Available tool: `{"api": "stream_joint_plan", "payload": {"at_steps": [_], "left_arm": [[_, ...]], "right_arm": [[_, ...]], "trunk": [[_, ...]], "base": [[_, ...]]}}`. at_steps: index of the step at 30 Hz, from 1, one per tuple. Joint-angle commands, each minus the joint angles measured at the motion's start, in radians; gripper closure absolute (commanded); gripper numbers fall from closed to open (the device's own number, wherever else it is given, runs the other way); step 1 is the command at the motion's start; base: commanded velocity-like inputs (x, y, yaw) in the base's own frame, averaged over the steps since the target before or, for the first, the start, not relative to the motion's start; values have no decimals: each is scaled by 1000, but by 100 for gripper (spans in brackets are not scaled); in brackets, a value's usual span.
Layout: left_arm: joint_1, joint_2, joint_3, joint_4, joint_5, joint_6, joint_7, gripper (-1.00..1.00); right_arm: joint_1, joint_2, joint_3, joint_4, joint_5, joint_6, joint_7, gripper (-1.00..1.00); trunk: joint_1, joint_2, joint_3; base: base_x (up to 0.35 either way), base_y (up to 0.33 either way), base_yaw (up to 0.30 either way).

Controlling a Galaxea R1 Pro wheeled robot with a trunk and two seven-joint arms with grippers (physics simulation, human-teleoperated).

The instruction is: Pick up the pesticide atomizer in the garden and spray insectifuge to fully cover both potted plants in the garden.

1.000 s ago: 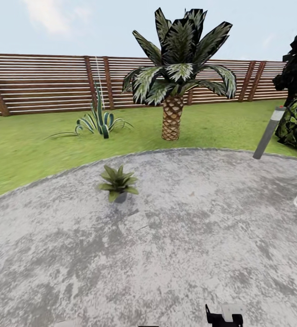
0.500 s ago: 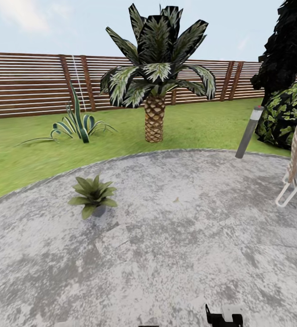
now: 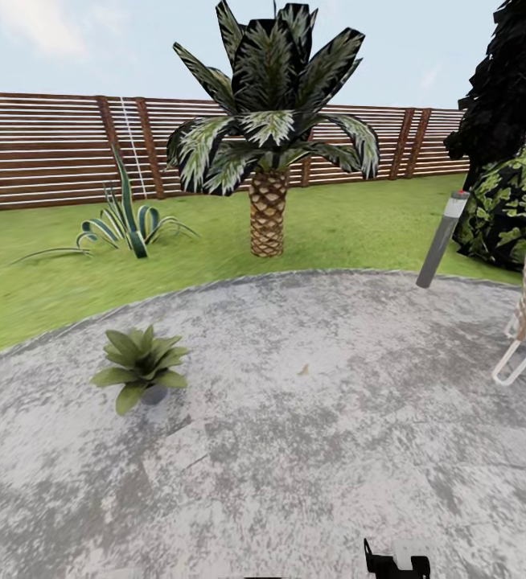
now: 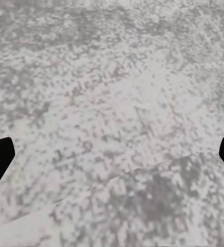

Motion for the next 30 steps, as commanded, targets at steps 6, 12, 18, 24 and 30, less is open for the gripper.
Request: {"api": "stream_joint_plan", "payload": {"at_steps": [6,12,18,24,30], "left_arm": [[-1,0,6,1,-3,-4,1,100],[-1,0,5,1,-3,-4,1,100],[-1,0,5,1,-3,-4,1,100],[-1,0,6,1,-3,-4,1,100],[-1,0,6,1,-3,-4,1,100]], "right_arm": [[0,0,9,0,-7,-2,-3,-100],[0,0,9,0,-7,-2,-3,-100],[0,0,9,0,-7,-2,-3,-100],[0,1,9,0,-7,-2,-3,-100],[0,2,9,0,-7,-2,-3,-100]], "trunk": [[0,0,-1],[0,0,-1],[0,0,-1],[0,0,-1],[0,0,-1]], "base": [[290,-175,0],[285,-178,0],[281,-189,4],[266,-201,171],[261,-203,272]]}}
